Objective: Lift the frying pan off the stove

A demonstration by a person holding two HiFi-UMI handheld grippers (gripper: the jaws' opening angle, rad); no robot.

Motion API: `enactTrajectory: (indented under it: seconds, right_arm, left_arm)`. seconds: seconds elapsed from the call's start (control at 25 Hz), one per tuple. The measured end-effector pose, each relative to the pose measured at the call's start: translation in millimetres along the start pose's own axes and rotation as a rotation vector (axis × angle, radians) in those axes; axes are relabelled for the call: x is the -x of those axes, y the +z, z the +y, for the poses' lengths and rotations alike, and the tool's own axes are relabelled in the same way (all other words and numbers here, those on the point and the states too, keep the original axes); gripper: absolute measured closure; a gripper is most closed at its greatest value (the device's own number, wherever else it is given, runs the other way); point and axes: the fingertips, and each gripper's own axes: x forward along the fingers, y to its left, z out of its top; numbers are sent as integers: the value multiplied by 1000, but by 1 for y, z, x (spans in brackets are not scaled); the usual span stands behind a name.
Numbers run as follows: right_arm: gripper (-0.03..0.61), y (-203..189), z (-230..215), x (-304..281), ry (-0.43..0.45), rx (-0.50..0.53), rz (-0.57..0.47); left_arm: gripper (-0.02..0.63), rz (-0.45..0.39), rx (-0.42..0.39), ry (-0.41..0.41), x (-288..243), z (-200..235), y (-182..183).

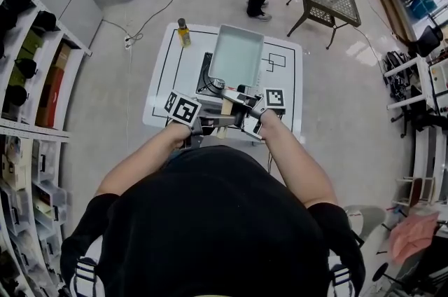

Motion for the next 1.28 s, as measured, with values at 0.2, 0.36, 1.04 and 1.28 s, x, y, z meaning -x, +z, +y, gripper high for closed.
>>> enactTrajectory:
  seconds: [0.2,0.36,1.04,1.28]
  right_arm:
    - [430,-8,2,3,-2,-2,5]
    - [428,-11,0,5,-6,1,10]
    - [428,-15,-4,9,-2,-11,16]
    - [428,-14,-5,6,-4,-14,21]
  left_arm:
    - [457,9,-5,-1,-2,-4,-7]
    - [457,15,-4,0,-3,-5,-11]
    - [456,2,7,1,-8,-5,-15]
    - [456,-2,8,2,-5,-5,-14]
